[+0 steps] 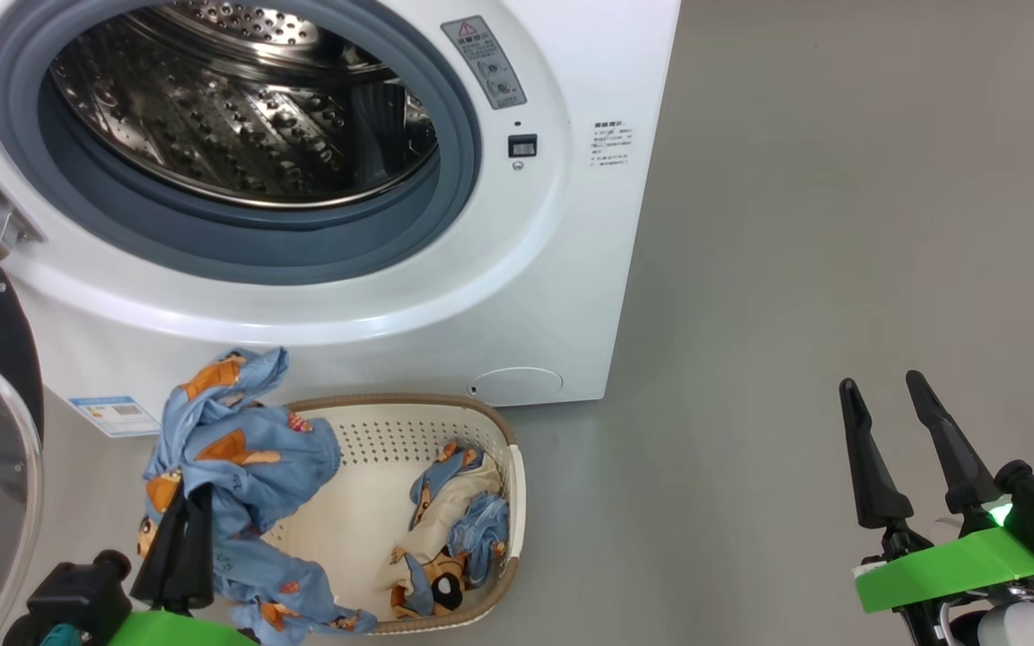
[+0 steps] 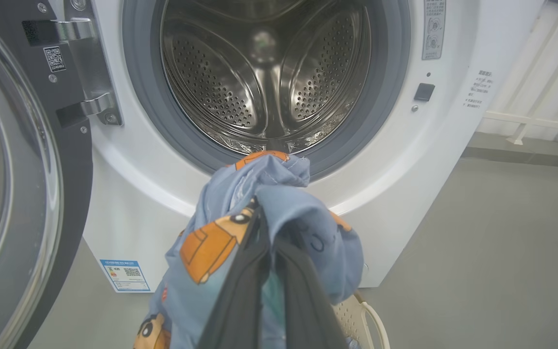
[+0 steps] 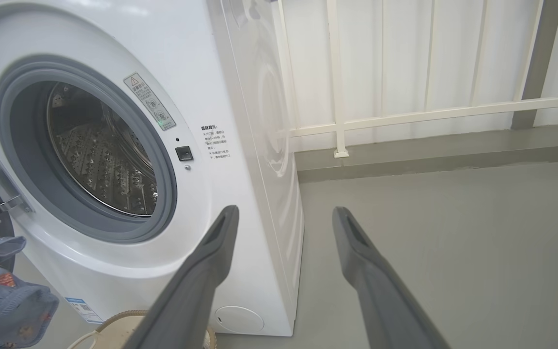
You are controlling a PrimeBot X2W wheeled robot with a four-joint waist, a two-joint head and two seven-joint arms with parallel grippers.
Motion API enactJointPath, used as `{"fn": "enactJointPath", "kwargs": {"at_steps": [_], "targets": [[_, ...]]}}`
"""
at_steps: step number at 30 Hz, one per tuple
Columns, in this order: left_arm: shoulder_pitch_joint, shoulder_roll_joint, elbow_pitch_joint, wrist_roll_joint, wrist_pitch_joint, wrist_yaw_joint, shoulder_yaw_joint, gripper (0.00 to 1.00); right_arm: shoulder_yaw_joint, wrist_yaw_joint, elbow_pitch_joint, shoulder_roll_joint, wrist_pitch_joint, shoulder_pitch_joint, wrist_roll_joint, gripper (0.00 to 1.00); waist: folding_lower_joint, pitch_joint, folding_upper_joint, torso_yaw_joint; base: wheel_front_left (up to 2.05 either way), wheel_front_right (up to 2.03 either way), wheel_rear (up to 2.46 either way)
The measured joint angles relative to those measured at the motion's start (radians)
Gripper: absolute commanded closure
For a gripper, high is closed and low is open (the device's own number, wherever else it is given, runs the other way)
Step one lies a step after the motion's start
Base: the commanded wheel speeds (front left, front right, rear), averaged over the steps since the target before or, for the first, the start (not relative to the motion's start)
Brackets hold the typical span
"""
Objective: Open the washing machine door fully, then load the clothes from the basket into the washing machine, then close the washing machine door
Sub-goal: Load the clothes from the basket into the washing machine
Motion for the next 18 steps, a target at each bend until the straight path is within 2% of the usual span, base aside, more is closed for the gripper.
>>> {"fn": "enactJointPath", "kwargs": {"at_steps": [11, 18], "targets": [[-0.001, -0.001, -0.029, 0.000, 0.000, 0.011, 0.002, 1.00, -0.002, 0.000, -0.007, 0.004, 0.000, 0.009, 0.000, 0.00, 0.0001, 0.026, 0.0000, -0.003, 0.00, 0.00, 0.00], [-0.107, 0.006, -0.029, -0.003, 0.013, 0.026, 0.011, 1.00, -0.002, 0.000, -0.011, 0.014, 0.000, 0.005, 0.000, 0.00, 0.0000, 0.065, 0.0000, -0.007, 0.00, 0.00, 0.00]]}}
